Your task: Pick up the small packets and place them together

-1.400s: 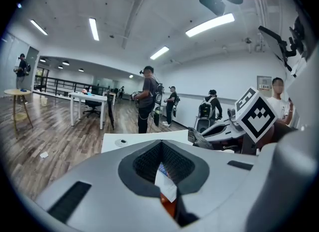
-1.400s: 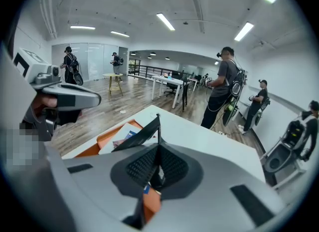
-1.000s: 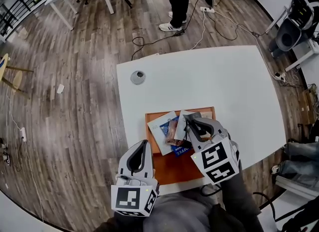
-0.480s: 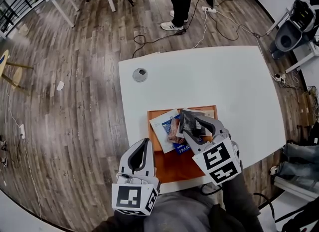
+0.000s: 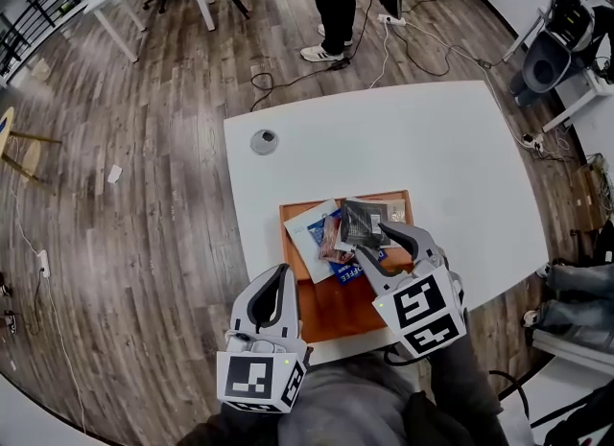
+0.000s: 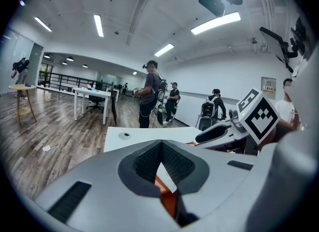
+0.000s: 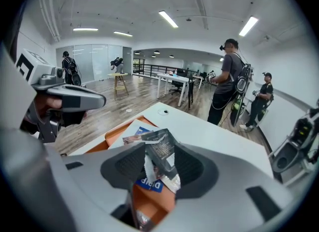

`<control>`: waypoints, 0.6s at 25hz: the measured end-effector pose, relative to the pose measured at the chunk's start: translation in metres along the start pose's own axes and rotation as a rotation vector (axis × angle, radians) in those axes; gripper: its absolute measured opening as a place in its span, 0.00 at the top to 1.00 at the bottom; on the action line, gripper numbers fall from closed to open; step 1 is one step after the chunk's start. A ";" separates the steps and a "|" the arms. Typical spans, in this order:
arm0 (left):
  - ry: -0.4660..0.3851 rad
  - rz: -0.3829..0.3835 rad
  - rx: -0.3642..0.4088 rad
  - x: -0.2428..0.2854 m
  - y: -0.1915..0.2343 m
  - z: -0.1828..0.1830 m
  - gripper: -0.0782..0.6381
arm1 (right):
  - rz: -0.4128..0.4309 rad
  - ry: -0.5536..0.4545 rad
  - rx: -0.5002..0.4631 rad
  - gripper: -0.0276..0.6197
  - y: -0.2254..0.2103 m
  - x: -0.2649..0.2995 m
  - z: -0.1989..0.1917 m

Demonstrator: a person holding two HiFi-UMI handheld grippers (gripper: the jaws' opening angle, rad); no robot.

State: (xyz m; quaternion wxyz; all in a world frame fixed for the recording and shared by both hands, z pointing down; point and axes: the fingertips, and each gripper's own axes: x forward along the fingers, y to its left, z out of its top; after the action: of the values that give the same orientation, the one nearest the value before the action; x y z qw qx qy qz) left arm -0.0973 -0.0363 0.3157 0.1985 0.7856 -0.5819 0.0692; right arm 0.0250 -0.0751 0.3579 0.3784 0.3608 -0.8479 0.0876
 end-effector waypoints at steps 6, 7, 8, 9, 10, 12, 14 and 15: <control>0.018 -0.060 0.017 -0.008 -0.021 -0.010 0.90 | -0.025 0.022 0.034 0.68 0.008 -0.021 -0.027; 0.025 -0.070 0.021 -0.009 -0.024 -0.013 0.90 | -0.028 0.029 0.042 0.68 0.010 -0.024 -0.033; 0.032 -0.080 0.024 -0.011 -0.028 -0.016 0.90 | -0.032 0.038 0.051 0.68 0.012 -0.026 -0.040; 0.039 -0.090 0.028 -0.013 -0.031 -0.020 0.90 | -0.036 0.046 0.060 0.68 0.015 -0.029 -0.046; 0.045 -0.099 0.031 -0.014 -0.034 -0.023 0.90 | -0.042 0.055 0.068 0.70 0.017 -0.032 -0.053; 0.057 -0.118 0.035 -0.016 -0.041 -0.031 0.90 | -0.053 0.073 0.083 0.71 0.021 -0.037 -0.067; 0.074 -0.140 0.040 -0.017 -0.047 -0.038 0.90 | -0.063 0.094 0.098 0.73 0.025 -0.041 -0.081; 0.083 -0.152 0.044 -0.018 -0.050 -0.042 0.90 | -0.066 0.106 0.107 0.73 0.027 -0.043 -0.088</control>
State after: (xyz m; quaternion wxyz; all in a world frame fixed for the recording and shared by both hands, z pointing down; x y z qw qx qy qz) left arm -0.0506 0.0081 0.3363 0.2099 0.8280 -0.5103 0.0994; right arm 0.0773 0.0051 0.3928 0.4055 0.4033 -0.8084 0.1390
